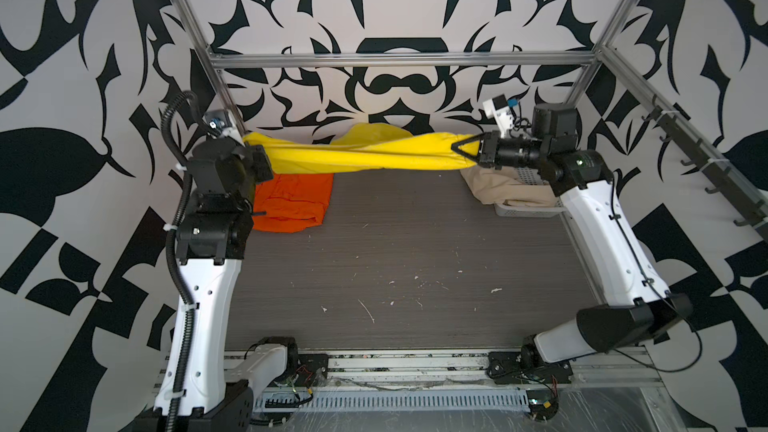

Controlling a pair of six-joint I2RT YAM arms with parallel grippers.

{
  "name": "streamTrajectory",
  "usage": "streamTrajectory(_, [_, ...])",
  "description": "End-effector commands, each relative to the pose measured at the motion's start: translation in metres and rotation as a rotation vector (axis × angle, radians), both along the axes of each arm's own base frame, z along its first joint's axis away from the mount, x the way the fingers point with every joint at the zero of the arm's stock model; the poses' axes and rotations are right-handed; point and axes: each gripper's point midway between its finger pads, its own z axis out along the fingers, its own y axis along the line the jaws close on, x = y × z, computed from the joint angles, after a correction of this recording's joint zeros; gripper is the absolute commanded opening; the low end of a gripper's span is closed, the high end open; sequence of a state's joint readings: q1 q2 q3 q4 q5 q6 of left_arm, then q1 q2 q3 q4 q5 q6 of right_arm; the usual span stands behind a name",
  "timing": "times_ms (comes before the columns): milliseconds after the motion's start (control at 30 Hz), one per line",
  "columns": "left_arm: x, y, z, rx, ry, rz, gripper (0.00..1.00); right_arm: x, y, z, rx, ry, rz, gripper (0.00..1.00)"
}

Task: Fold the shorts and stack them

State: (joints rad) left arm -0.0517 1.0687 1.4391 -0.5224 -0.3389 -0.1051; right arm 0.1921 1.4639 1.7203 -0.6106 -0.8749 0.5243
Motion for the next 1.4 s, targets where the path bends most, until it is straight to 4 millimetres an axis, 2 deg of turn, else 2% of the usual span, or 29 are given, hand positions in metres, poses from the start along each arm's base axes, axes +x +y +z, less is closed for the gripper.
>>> streamTrajectory(0, [0.006, 0.0, -0.106, -0.1, 0.213, 0.03, 0.0, 0.001, -0.007, -0.094, -0.065, 0.165, 0.003, 0.0])
streamTrajectory(33, [0.0, 0.001, -0.133, -0.129, 0.264, 0.05, 0.0, -0.006, -0.01, -0.123, -0.086, 0.233, -0.006, 0.0])
streamTrajectory(100, [-0.011, 0.001, -0.173, -0.153, 0.345, 0.068, 0.0, -0.025, -0.015, -0.172, -0.106, 0.354, -0.021, 0.0])
streamTrajectory(167, [-0.023, 0.004, -0.201, -0.166, 0.413, 0.098, 0.0, -0.048, -0.02, -0.212, -0.106, 0.474, -0.044, 0.0])
streamTrajectory(300, [-0.04, 0.005, -0.222, -0.164, 0.505, 0.119, 0.0, -0.097, -0.027, -0.253, -0.104, 0.628, -0.084, 0.0])
streamTrajectory(367, [-0.049, 0.005, -0.231, -0.172, 0.542, 0.127, 0.0, -0.128, -0.027, -0.274, -0.103, 0.726, -0.096, 0.0])
streamTrajectory(467, [-0.063, 0.005, -0.239, -0.19, 0.583, 0.136, 0.0, -0.176, -0.029, -0.303, -0.145, 0.868, -0.102, 0.0])
streamTrajectory(533, [-0.072, 0.004, -0.24, -0.202, 0.595, 0.139, 0.0, -0.199, -0.031, -0.317, -0.143, 0.938, -0.12, 0.0])
streamTrajectory(633, [-0.087, 0.005, -0.231, -0.195, 0.59, 0.137, 0.0, -0.222, -0.034, -0.32, -0.095, 0.998, -0.148, 0.0])
streamTrajectory(767, [-0.098, 0.01, -0.201, -0.138, 0.518, 0.119, 0.0, -0.242, -0.033, -0.306, -0.025, 1.054, -0.142, 0.0])
streamTrajectory(833, [-0.096, 0.011, -0.187, -0.108, 0.483, 0.105, 0.0, -0.245, -0.031, -0.3, -0.002, 1.061, -0.123, 0.0])
streamTrajectory(900, [-0.087, 0.009, -0.175, -0.085, 0.454, 0.082, 0.0, -0.24, -0.03, -0.295, 0.002, 1.046, -0.118, 0.0])
streamTrajectory(967, [-0.071, 0.006, -0.166, -0.068, 0.447, 0.053, 0.0, -0.231, -0.027, -0.289, 0.004, 1.023, -0.113, 0.0])
streamTrajectory(1200, [0.015, -0.023, -0.116, -0.015, 0.337, -0.101, 0.0, -0.206, -0.018, -0.272, 0.016, 1.045, -0.064, 0.0])
streamTrajectory(1267, [0.042, -0.037, -0.105, 0.015, 0.33, -0.152, 0.0, -0.199, -0.017, -0.269, 0.027, 1.053, -0.045, 0.0])
streamTrajectory(1367, [0.077, -0.061, -0.102, 0.054, 0.343, -0.211, 0.0, -0.193, -0.018, -0.265, 0.027, 1.061, -0.038, 0.0])
